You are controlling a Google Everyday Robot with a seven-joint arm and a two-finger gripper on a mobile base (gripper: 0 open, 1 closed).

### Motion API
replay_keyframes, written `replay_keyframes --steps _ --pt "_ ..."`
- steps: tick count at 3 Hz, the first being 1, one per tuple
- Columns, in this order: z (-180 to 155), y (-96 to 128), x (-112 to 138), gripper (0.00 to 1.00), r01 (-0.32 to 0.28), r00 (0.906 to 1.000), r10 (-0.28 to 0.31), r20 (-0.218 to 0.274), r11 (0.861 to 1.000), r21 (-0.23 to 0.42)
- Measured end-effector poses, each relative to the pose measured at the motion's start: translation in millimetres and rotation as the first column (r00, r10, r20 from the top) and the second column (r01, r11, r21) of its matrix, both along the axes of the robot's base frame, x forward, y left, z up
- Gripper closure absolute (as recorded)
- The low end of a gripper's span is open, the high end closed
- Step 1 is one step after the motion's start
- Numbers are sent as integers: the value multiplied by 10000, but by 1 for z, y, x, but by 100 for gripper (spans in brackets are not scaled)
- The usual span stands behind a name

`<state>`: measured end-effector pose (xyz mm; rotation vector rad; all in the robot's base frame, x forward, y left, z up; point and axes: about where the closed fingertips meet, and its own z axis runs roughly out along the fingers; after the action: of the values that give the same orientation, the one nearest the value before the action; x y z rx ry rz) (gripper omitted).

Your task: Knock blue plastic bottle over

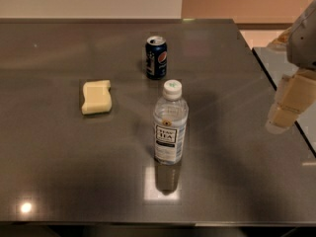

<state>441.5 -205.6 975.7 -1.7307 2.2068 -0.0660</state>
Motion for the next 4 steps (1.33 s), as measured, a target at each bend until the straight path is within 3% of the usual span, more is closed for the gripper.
replay_keyframes --steps 1,2,3,4 --pt "-6 29 3 0 -502 9987 505 -26 9967 645" --pt "-16 65 -1 0 -1128 9932 1157 -102 9822 1502" --pt "-20 97 -10 0 -1555 9870 1605 5 9558 2497" --pt "-16 123 -21 0 -1877 9803 1973 78 9190 3466"
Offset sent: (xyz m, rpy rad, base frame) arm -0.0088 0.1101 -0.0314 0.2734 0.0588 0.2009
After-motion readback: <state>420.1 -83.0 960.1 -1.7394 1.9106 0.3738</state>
